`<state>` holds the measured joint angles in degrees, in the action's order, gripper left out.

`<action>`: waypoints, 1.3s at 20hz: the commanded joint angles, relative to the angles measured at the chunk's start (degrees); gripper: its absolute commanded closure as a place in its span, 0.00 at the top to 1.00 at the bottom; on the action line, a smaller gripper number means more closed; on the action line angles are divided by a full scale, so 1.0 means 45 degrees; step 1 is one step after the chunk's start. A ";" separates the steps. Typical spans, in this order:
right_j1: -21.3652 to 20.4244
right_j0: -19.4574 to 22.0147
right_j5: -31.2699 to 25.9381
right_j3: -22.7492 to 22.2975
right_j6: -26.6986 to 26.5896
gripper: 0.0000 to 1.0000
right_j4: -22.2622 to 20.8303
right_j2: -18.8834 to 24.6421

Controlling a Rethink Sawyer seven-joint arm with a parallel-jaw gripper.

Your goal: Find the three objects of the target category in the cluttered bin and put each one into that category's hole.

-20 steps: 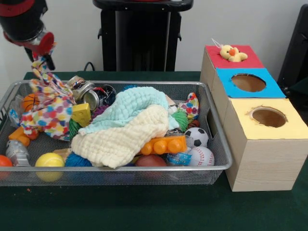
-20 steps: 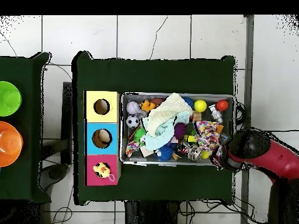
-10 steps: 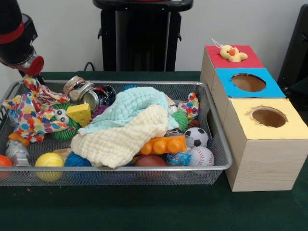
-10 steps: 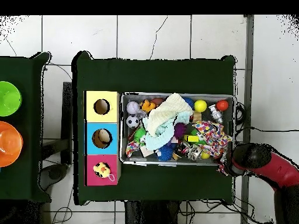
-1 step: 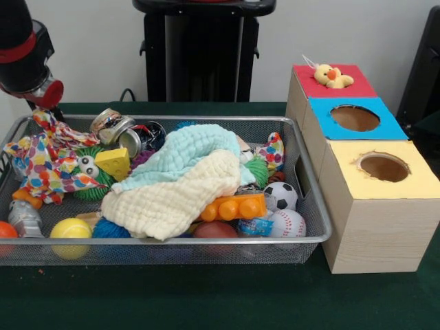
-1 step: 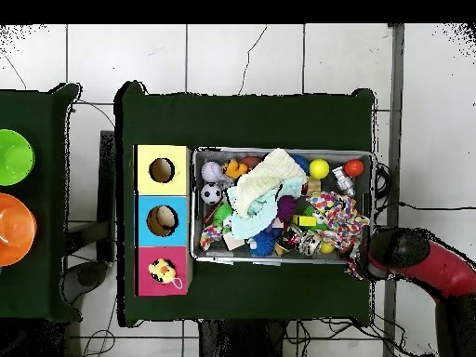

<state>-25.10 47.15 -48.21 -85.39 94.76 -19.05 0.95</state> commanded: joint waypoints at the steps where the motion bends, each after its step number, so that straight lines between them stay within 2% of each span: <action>1: 0.2444 -0.0956 0.3185 -0.0470 -0.0081 1.00 -0.0746 0.2016; 3: 0.2422 -0.1354 0.3446 -0.0302 0.0295 1.00 -0.0886 0.1797; 8: 0.2696 -0.1683 0.3846 0.0183 0.0520 1.00 -0.0911 0.1629; 12: 0.1864 -0.2261 0.3619 -0.0092 0.0715 1.00 -0.1103 0.1200; 16: 0.1017 -0.2167 0.2983 -0.0557 0.0403 1.00 -0.0755 0.1241; 20: 0.0365 -0.2018 0.2590 -0.0679 -0.0436 1.00 -0.0797 0.1429; 23: 0.0276 -0.2001 0.2732 -0.0449 -0.0822 1.00 -0.1041 0.1531; 25: 0.0376 -0.1995 0.3297 -0.0407 -0.0490 1.00 -0.1032 0.1582; 26: 0.0385 -0.2089 0.3089 -0.0321 -0.0551 1.00 -0.1049 0.1556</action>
<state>-25.43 41.74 -43.98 -85.92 96.10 -21.14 -3.27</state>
